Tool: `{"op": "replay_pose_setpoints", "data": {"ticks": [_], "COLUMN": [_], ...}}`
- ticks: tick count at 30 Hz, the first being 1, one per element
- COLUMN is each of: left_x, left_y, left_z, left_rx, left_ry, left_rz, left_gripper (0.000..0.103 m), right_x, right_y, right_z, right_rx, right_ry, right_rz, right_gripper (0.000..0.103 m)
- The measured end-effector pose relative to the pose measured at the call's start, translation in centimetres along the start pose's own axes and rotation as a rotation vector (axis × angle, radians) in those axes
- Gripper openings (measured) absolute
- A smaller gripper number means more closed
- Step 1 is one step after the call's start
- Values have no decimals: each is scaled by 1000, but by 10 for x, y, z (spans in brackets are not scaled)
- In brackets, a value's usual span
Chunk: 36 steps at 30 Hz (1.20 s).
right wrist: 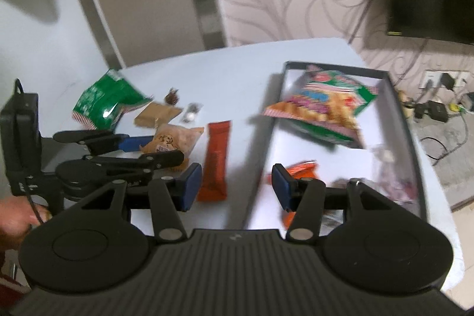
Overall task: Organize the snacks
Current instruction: 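Grasp the red stick snack with right gripper while left moves to the tan pastry bag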
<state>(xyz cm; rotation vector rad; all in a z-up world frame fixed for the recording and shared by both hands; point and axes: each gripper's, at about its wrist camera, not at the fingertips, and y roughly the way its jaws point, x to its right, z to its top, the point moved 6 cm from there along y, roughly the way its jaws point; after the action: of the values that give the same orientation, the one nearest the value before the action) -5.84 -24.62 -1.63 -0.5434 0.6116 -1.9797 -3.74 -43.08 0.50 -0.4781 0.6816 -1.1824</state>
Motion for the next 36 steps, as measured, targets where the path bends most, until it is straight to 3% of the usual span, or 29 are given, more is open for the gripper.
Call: {"op": "replay_pose_setpoints", "data": {"ticks": [4, 8, 10, 12, 17, 20, 25, 36], "left_x": [-24, -40, -45, -48, -50, -48, -56, -81], "left_y": [-28, -56, -67, -68, -69, -59, -39, -60], "left_z": [-17, -36, -44, -50, -46, -38, -37, -52], "left_rx": [-5, -7, -12, -39, -25, -38, -99, -89], "left_ry": [-30, 12, 44, 53, 1, -27, -79, -60], "left_rz": [31, 86, 120, 151, 157, 179, 229, 296], "left_gripper": [49, 50, 55, 70, 71, 83, 83, 84], "right_x": [-21, -36, -39, -43, -49, -47, -43, -38], "right_y": [17, 28, 32, 34, 36, 33, 30, 45], "right_z": [2, 2, 1, -1, -8, -8, -9, -2], "right_rx": [-36, -59, -71, -79, -98, -93, -92, -116], "right_ry": [-45, -70, -67, -66, -58, -50, -35, -64], "right_rz": [40, 61, 66, 73, 81, 74, 62, 41], "right_gripper": [59, 59, 59, 59, 59, 59, 59, 59]}}
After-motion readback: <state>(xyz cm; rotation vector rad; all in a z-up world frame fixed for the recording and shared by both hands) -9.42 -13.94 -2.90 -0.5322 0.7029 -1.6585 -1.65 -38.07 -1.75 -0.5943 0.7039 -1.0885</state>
